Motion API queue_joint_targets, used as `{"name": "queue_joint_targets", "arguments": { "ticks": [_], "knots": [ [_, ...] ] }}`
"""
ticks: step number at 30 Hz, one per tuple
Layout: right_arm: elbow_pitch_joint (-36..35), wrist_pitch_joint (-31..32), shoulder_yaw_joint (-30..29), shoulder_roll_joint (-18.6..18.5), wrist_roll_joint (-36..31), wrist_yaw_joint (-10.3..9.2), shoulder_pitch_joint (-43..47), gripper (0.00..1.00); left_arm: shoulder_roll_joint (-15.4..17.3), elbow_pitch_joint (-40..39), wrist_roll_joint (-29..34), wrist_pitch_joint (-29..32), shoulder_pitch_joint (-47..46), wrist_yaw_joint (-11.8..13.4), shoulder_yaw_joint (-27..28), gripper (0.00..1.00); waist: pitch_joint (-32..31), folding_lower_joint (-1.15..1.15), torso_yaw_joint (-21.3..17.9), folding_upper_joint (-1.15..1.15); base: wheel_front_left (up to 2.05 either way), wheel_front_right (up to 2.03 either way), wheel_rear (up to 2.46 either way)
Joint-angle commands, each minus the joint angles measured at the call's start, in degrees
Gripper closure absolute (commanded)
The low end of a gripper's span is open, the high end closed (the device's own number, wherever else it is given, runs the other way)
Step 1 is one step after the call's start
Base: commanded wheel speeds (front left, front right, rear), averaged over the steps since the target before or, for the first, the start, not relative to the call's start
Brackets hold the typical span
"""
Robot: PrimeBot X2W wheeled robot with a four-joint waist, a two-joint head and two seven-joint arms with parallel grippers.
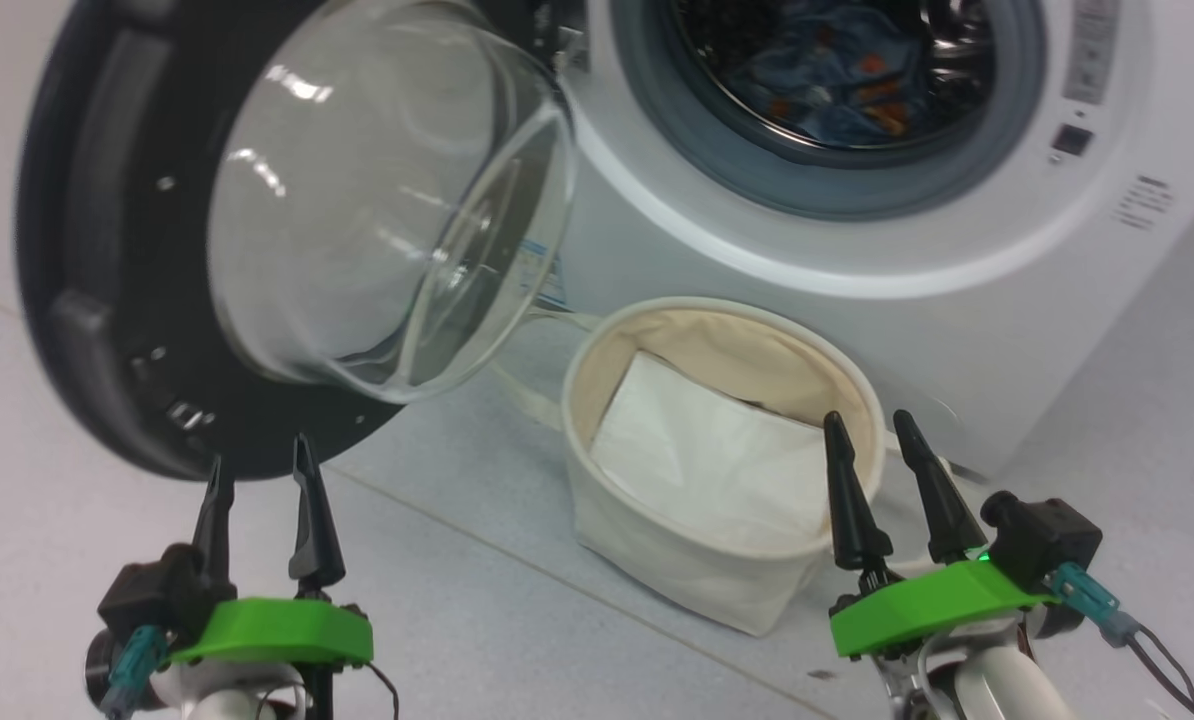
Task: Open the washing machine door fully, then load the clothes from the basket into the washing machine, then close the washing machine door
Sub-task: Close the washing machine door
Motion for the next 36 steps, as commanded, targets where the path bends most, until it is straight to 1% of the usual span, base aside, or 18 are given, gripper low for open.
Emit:
{"name": "queue_joint_targets", "arguments": {
  "ticks": [1,8,14,15,16,19,21,23,25,28,30,33,36],
  "knots": [
    [-1.7,-0.7,1.4,0.2,-0.4,0.43,-0.1,0.0,0.8,-2.5,0.6,-0.3,-0.7,0.3,1.9,0.0,-0.7,0.0,1.8,0.0,0.0,0.0,0.0],
    [-1.5,-0.7,1.5,0.2,-0.7,0.43,0.1,0.0,0.8,-4.1,0.9,-0.3,0.1,1.0,2.5,0.0,-0.5,0.0,3.5,0.0,0.0,0.0,0.0],
    [-0.7,-0.7,1.7,0.2,-0.6,0.43,0.4,0.0,0.8,-5.1,1.6,-0.3,0.6,0.5,2.7,0.0,-0.7,0.0,4.2,0.0,0.0,0.0,0.0],
    [-0.5,-0.7,1.8,0.2,-0.4,0.43,0.5,0.0,0.8,-4.8,1.7,-0.3,0.7,-0.1,2.6,0.36,-0.9,0.0,4.3,0.0,0.0,0.0,0.0],
    [-0.4,-0.7,1.9,0.2,-0.3,0.43,0.5,0.0,0.8,-4.6,1.8,-0.3,0.6,-0.5,2.7,1.0,-1.0,0.0,4.3,0.0,0.0,0.0,0.0],
    [-0.2,-0.7,2.0,0.2,0.0,0.43,0.5,0.0,0.8,-5.5,-0.7,-0.3,0.2,-2.4,4.2,1.0,-1.2,0.0,4.2,0.0,0.0,0.0,0.0],
    [-0.1,-0.7,2.1,0.2,0.2,0.43,0.5,0.0,0.8,-6.6,-6.7,-0.3,-0.2,-4.3,6.5,1.0,-1.4,0.0,4.0,0.0,0.0,0.0,0.0],
    [0.0,-0.7,2.1,0.2,0.2,0.43,0.6,0.0,0.8,-7.0,-14.5,-0.3,-0.7,-7.4,8.9,1.0,-1.5,0.0,3.8,0.0,0.0,0.0,0.0],
    [0.1,-0.7,1.9,0.2,0.3,0.43,0.6,0.0,0.8,-6.5,-18.6,-0.3,-1.4,-10.7,11.1,1.0,-1.5,0.0,3.7,0.0,0.0,0.0,0.0],
    [0.4,-0.7,1.9,0.2,0.1,0.43,0.6,0.0,0.8,-3.4,-24.7,-0.3,-4.2,-13.6,14.2,1.0,-1.2,0.0,3.7,0.0,0.0,0.0,0.0],
    [0.7,-0.7,2.2,0.2,-0.1,0.43,0.5,0.0,1.4,-1.1,-26.5,-0.3,-6.8,-14.4,16.8,1.0,-0.9,0.0,3.7,0.0,0.0,0.0,0.0],
    [0.9,-0.7,2.2,0.2,-0.4,0.43,0.1,0.0,3.1,2.9,-28.4,-0.3,-11.0,-15.0,19.8,1.0,-0.3,0.0,3.5,0.0,0.0,0.0,0.0],
    [1.2,-0.7,2.0,0.2,-0.9,0.43,-0.3,0.0,4.5,8.6,-30.5,-0.3,-15.5,-14.5,23.4,1.0,0.5,0.0,3.6,0.0,0.0,0.0,0.0]
  ]
}}
